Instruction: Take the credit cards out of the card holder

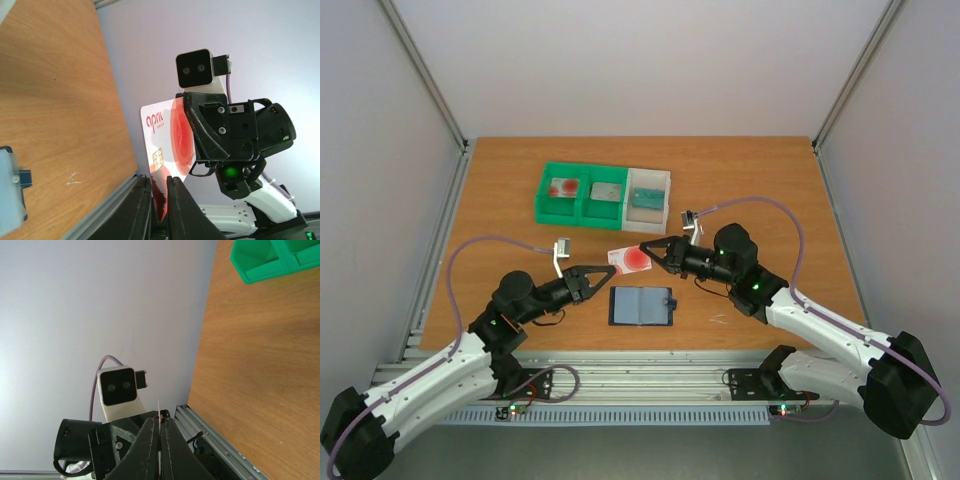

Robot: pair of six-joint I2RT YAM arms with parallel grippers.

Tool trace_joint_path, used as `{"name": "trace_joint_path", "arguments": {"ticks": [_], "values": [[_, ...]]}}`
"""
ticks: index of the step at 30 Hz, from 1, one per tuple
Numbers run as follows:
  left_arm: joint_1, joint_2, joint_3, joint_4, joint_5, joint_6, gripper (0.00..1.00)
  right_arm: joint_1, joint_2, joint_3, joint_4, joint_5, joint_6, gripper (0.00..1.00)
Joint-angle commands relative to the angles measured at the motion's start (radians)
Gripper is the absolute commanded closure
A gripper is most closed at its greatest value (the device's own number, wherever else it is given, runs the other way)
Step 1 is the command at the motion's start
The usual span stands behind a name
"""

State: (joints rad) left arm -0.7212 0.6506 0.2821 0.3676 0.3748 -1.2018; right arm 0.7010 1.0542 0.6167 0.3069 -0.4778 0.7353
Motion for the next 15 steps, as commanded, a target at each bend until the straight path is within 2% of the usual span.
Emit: {"name": "trace_joint_path", "arguments": {"ticks": [1,4,9,12,15], "values": [[0.003,-0.018,-0.022,0.092,-0.033,-0.020,0.91,-0.003,-0.015,-0.008,0.035,0.015,0.011,0.99],[0.002,-0.022,-0.027,0.096,-0.033,-0.026,0.99,-0.004,-0.016,-0.009,0.032,0.018,0.011,0.99],[0.002,-0.031,-0.026,0.080,-0.034,-0.019,1.00,-0.003,-0.010,-0.012,0.032,0.015,0.011,0.98],[0.002,-0.032,-0.019,0.057,-0.030,-0.005,1.00,-0.004,-0.006,-0.015,0.029,0.009,0.007,0.94],[0.002,-0.036,-0.007,0.019,-0.022,0.016,1.00,-0.004,-0.008,-0.014,0.004,0.002,-0.012,0.85]]}}
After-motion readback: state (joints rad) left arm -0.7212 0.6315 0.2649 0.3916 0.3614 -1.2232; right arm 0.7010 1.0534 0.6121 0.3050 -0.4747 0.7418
